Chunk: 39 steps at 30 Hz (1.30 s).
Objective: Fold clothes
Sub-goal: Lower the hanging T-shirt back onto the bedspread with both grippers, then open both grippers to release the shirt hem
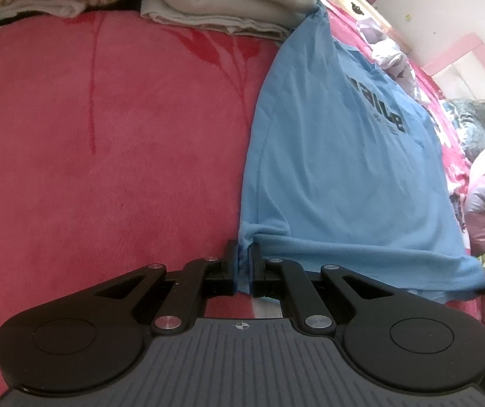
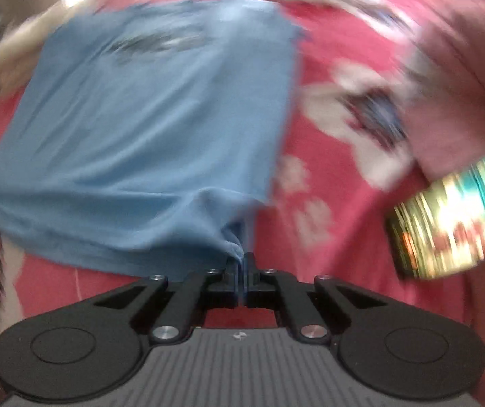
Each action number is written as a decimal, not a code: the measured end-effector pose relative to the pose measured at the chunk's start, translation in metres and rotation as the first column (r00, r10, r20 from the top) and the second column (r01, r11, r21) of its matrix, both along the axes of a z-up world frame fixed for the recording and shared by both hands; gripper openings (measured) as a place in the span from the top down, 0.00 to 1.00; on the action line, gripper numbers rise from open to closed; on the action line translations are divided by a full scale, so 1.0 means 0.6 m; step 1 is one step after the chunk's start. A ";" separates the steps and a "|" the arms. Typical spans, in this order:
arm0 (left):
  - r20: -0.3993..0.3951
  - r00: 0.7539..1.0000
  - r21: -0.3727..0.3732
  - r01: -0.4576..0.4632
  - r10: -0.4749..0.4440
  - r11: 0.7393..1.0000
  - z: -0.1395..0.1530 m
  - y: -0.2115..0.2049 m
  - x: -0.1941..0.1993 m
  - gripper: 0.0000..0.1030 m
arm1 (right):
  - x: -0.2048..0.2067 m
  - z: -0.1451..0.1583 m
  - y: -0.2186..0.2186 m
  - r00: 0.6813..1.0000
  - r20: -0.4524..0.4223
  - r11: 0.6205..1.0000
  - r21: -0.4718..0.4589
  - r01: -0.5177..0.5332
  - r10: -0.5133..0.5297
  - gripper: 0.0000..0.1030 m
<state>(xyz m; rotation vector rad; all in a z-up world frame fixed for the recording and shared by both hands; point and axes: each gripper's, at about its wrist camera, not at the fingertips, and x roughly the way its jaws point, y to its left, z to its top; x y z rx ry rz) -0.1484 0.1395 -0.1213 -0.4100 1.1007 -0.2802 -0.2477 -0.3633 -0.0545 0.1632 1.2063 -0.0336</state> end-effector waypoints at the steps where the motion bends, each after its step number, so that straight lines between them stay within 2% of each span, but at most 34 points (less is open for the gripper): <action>1: -0.002 1.000 -0.006 -0.001 0.001 1.000 0.001 0.001 -0.002 0.96 | -0.010 0.003 -0.023 0.997 -0.014 0.997 0.042 0.070 -0.070 0.97; 4: -0.010 1.000 -0.018 -0.002 0.002 1.000 0.002 0.004 -0.011 0.96 | -0.033 -0.005 -0.068 0.982 -0.040 0.975 0.116 0.191 -0.187 0.98; 7: -0.016 1.000 -0.016 -0.002 0.001 1.000 0.002 0.006 -0.021 0.96 | -0.039 -0.023 -0.089 0.973 -0.076 0.962 0.153 0.226 -0.217 0.97; 11: -0.029 1.000 -0.020 0.006 -0.007 1.000 0.002 0.002 -0.031 0.96 | -0.037 -0.048 -0.100 0.966 -0.153 0.974 0.055 0.220 -0.209 0.94; 12: -0.028 1.000 -0.014 0.014 -0.014 1.000 0.002 0.000 -0.033 0.96 | -0.039 -0.046 -0.108 0.962 -0.154 0.971 0.047 0.235 -0.226 0.94; 13: -0.024 0.999 -0.006 0.023 -0.023 1.000 0.003 -0.001 -0.035 0.96 | -0.042 -0.039 -0.117 0.959 -0.145 0.964 0.076 0.255 -0.242 0.94; 14: -0.021 0.999 0.003 0.032 -0.032 0.999 0.003 -0.002 -0.036 0.96 | -0.046 -0.031 -0.126 0.957 -0.134 0.955 0.115 0.274 -0.258 0.92; 16: -0.019 0.999 0.012 0.045 -0.045 0.999 0.003 -0.004 -0.036 0.96 | -0.054 -0.014 -0.143 0.950 -0.113 0.932 0.192 0.309 -0.292 0.82; 18: -0.021 0.998 0.011 0.060 -0.060 0.998 0.002 -0.004 -0.034 0.96 | -0.049 -0.008 -0.148 0.950 -0.094 0.914 0.259 0.312 -0.297 0.64; 21: -0.029 0.996 0.005 0.088 -0.088 0.996 0.002 -0.002 -0.031 0.96 | -0.029 -0.016 -0.143 0.955 -0.092 0.906 0.302 0.298 -0.283 0.63; 23: -0.047 0.992 -0.010 0.115 -0.116 0.993 0.004 0.002 -0.033 0.91 | -0.015 -0.030 -0.135 0.957 -0.110 0.908 0.305 0.289 -0.268 0.63; 25: -0.067 0.987 -0.018 0.143 -0.144 0.990 0.007 0.012 -0.041 0.75 | -0.002 -0.047 -0.128 0.956 -0.134 0.906 0.309 0.289 -0.260 0.63; 28: -0.063 0.986 -0.026 0.154 -0.155 0.988 0.016 0.031 -0.056 0.68 | 0.003 -0.068 -0.127 0.951 -0.158 0.892 0.333 0.304 -0.265 0.62; 30: -0.042 0.990 -0.021 0.130 -0.131 0.991 0.022 0.042 -0.059 0.65 | 0.005 -0.071 -0.126 0.951 -0.164 0.887 0.346 0.305 -0.263 0.61; 34: -0.016 0.998 -0.065 0.066 -0.067 0.996 0.020 0.053 -0.039 0.60 | 0.011 -0.077 -0.121 0.951 -0.178 0.883 0.360 0.301 -0.252 0.60; 36: -0.010 0.998 -0.062 0.067 -0.068 0.996 0.015 0.045 -0.025 0.60 | 0.013 -0.080 -0.114 0.955 -0.185 0.895 0.343 0.285 -0.234 0.61; 39: 0.002 0.996 -0.042 0.093 -0.093 0.995 0.004 0.026 -0.010 0.60 | 0.007 -0.078 -0.116 0.952 -0.190 0.891 0.345 0.294 -0.240 0.61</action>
